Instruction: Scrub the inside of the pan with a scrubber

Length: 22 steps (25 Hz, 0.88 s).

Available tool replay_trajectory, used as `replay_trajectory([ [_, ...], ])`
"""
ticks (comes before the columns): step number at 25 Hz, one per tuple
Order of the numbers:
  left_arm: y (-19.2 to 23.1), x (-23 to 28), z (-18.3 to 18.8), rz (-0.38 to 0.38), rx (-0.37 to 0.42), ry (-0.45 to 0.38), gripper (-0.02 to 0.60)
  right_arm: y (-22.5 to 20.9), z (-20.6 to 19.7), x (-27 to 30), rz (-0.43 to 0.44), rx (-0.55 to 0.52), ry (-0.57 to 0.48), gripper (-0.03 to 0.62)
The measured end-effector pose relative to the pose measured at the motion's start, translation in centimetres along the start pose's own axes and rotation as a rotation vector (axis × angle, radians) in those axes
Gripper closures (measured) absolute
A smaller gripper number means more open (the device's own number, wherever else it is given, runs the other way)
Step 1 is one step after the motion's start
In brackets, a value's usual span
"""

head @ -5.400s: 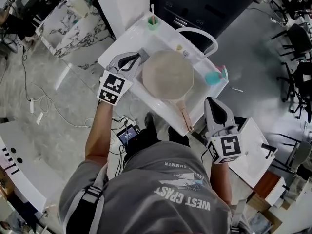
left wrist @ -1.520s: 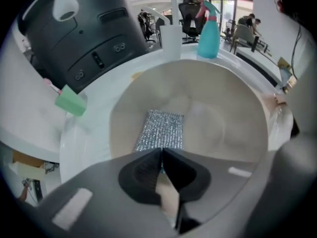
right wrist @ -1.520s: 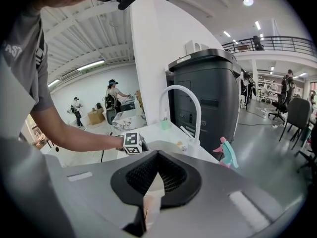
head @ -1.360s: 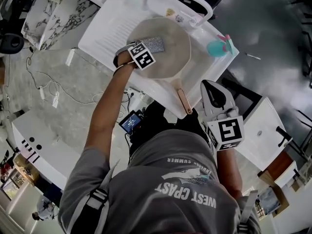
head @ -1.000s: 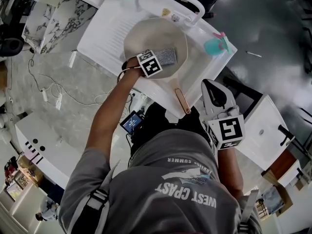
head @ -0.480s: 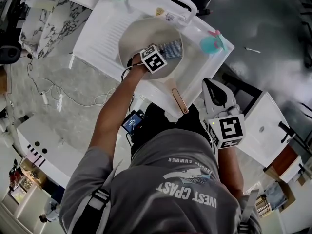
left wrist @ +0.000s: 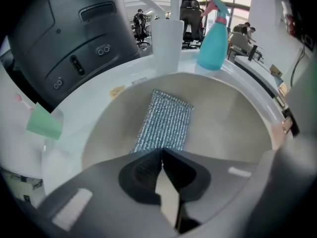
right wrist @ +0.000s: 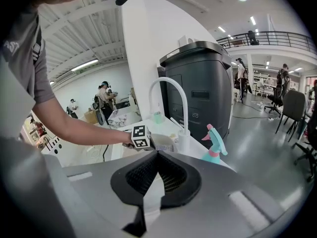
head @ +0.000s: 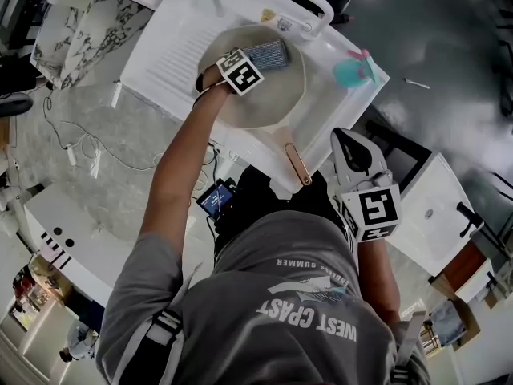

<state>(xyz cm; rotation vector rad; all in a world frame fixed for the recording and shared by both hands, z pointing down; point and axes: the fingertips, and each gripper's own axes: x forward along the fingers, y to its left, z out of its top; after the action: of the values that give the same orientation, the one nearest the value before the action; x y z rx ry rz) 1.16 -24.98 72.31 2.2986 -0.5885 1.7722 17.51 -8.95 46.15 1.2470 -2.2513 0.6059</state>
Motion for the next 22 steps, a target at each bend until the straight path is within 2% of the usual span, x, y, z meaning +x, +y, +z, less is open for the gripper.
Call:
replay_trajectory([
  [4,2.1,-1.0,-2.8,0.047,0.016,0.055,0.574,0.7,-0.3,0.3,0.012,-0.009,0.009,0.592],
  [9,2.0,-2.5,-6.0,0.054,0.053,0.115,0.574,1.6,-0.2,0.7,0.026,-0.025,0.014,0.592],
  [14,0.2,-3.3,-8.0,0.021,0.084,0.143,0.574,3.0,-0.2,1.1,0.046,-0.042,0.032,0.592],
  [22,-5.1,-3.1,-9.8,-0.070,0.164,0.165,0.574,3.9,-0.9,1.3,0.050,-0.041,0.049,0.592],
])
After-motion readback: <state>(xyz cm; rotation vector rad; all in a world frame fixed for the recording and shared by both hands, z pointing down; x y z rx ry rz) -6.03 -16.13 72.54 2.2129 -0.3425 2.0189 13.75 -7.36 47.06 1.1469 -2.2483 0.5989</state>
